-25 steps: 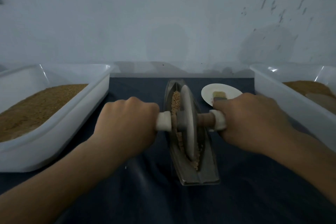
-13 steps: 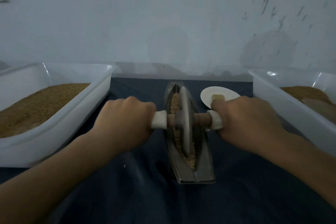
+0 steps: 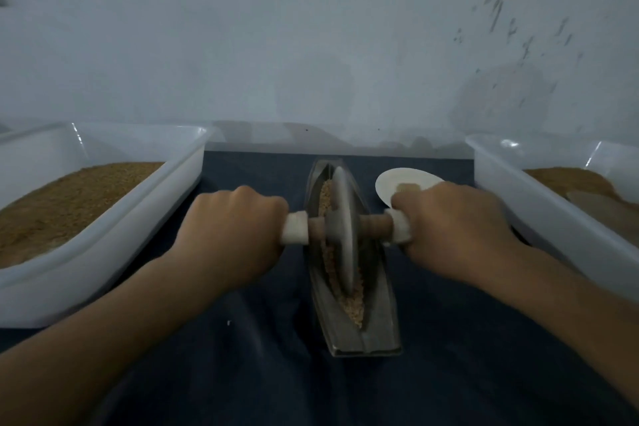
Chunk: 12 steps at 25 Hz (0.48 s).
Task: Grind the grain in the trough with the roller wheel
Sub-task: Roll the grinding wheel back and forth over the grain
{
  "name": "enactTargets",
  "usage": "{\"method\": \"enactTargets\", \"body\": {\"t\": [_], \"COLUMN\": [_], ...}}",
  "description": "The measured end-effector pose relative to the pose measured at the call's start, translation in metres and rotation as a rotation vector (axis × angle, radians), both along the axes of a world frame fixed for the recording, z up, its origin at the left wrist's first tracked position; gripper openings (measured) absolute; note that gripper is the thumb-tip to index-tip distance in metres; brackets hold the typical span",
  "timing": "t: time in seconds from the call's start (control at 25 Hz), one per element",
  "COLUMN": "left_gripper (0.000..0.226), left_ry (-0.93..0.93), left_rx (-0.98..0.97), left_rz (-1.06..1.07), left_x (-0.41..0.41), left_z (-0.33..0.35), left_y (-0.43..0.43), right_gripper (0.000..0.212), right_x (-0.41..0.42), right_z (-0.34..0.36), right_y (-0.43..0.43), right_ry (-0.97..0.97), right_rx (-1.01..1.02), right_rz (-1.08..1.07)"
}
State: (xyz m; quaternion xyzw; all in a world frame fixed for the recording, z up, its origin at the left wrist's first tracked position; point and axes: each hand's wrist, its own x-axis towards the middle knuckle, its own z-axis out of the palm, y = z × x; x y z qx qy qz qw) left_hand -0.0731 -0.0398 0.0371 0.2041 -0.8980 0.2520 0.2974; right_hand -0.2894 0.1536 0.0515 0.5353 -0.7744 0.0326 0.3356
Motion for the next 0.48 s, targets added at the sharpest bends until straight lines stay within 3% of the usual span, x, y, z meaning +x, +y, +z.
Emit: {"method": "enactTargets", "body": {"t": [0.08,0.16,0.24,0.32,0.44,0.48], "left_gripper": [0.039,0.03,0.009,0.01,0.009,0.021], "left_ry": [0.002,-0.059,-0.084,-0.123,-0.088,-0.042], "left_rx": [0.007,0.068,0.218,0.379,0.23,0.141], "left_rz": [-0.055,0.082,0.221,0.262,0.231,0.173], "left_x": [0.004,-0.013,-0.043,-0.06,-0.042,-0.028], "left_z": [0.001,0.002,0.018,0.027,0.019,0.011], "left_y": [-0.003,-0.004,-0.012,-0.022,-0.013,-0.005], "right_gripper": [0.032,0.026,0.019,0.012,0.015,0.019], "right_x": [-0.003,-0.005,-0.008,-0.014,-0.009,-0.004], "right_z": [-0.009,-0.007,0.009,0.025,0.019,0.007], "right_y": [0.011,-0.007,-0.045,-0.071,-0.048,-0.028], "right_ry": [-0.014,-0.019,-0.097,-0.189,-0.143,-0.082], "right_rx": [-0.027,-0.039,0.025,0.113,0.104,0.042], "right_rz": [0.037,-0.043,-0.134,-0.174,-0.149,-0.099]}}
